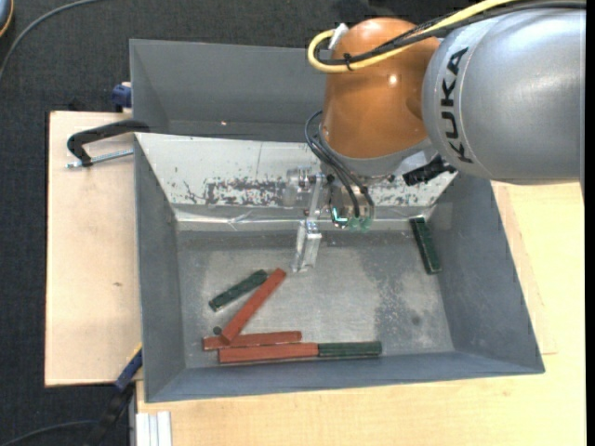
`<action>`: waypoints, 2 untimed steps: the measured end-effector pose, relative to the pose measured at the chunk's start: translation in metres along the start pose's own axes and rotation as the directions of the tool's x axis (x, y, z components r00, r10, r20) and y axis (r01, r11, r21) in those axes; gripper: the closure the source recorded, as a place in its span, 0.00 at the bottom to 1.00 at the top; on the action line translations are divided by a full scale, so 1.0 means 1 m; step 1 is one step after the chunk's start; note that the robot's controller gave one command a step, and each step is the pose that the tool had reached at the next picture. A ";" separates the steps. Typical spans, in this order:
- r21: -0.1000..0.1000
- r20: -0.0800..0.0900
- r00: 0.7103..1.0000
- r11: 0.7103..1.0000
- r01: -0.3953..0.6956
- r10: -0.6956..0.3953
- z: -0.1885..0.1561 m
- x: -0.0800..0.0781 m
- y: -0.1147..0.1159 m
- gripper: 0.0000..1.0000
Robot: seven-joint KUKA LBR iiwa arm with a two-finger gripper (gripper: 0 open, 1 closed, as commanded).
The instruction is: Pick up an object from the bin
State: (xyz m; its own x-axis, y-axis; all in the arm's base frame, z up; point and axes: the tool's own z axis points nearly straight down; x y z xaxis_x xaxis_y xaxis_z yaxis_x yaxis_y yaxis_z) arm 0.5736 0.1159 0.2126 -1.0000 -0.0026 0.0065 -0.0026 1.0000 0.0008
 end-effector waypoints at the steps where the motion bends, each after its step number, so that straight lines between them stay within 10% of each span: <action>1: 0.001 0.000 1.000 1.000 -0.016 0.016 0.146 -0.011 -0.028 0.00; 2: 0.001 0.016 0.916 0.916 0.401 -0.401 0.110 -0.006 0.061 0.00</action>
Offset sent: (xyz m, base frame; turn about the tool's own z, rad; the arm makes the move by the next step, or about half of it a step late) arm 0.0109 -0.0277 -0.1426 0.0156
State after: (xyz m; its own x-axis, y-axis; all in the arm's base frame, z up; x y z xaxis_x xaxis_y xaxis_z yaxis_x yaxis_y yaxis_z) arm 0.5788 0.1769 0.1024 -0.9150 -0.4032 -0.0099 -0.4033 0.9151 0.0025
